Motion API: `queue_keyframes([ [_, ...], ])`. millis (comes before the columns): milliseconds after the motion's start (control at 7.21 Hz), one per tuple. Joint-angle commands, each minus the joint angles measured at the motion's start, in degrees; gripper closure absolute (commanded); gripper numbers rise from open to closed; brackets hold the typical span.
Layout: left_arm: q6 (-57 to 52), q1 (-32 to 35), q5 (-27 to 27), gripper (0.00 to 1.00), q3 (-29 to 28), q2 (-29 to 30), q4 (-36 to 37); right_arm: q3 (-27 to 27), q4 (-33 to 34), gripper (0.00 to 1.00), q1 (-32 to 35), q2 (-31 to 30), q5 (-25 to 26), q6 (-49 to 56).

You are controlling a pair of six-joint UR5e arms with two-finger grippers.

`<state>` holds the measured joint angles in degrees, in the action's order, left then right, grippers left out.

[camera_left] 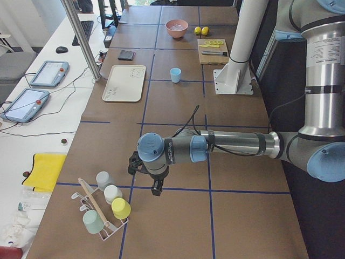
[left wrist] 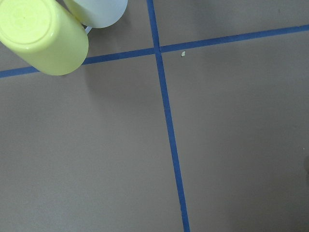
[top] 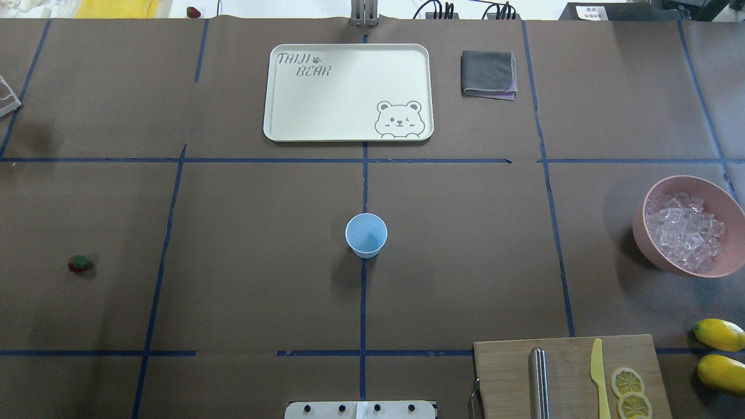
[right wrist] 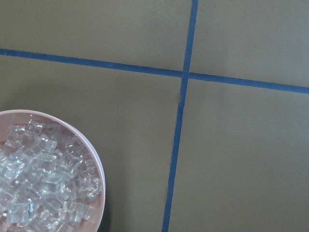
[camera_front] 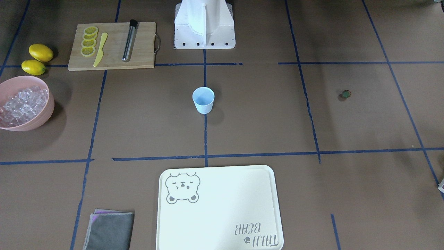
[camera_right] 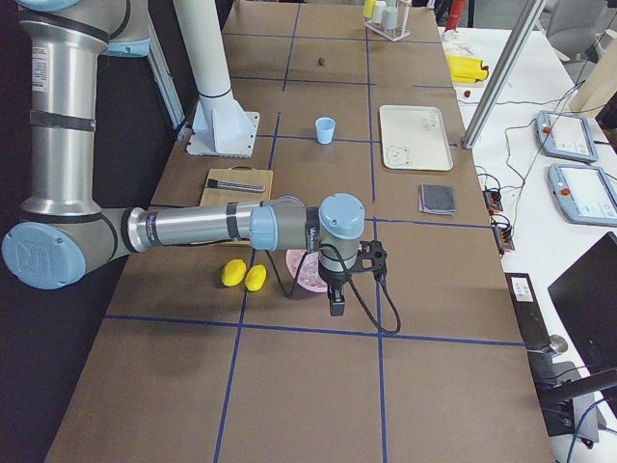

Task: Put ice and strawberries in cup
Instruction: 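Move the right gripper toward the pink bowl of ice cubes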

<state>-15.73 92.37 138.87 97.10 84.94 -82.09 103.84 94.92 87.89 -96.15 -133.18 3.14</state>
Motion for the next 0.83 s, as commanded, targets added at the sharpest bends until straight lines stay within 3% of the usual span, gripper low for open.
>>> queue_keyframes([
  [0,-0.27,0.0,-0.09,0.0,0.02,-0.04,0.0,0.14,0.0,0.0,0.0,0.0,0.03,0.03],
  [416,-0.27,0.0,0.0,0.0,0.1,-0.3,0.0,1.27,-0.35,0.0,-0.09,2.97,0.38,0.29],
  [694,-0.27,0.0,0.09,0.0,0.28,-0.39,-0.09,2.16,-8.22,0.0,-3.58,3.34,0.99,0.2],
])
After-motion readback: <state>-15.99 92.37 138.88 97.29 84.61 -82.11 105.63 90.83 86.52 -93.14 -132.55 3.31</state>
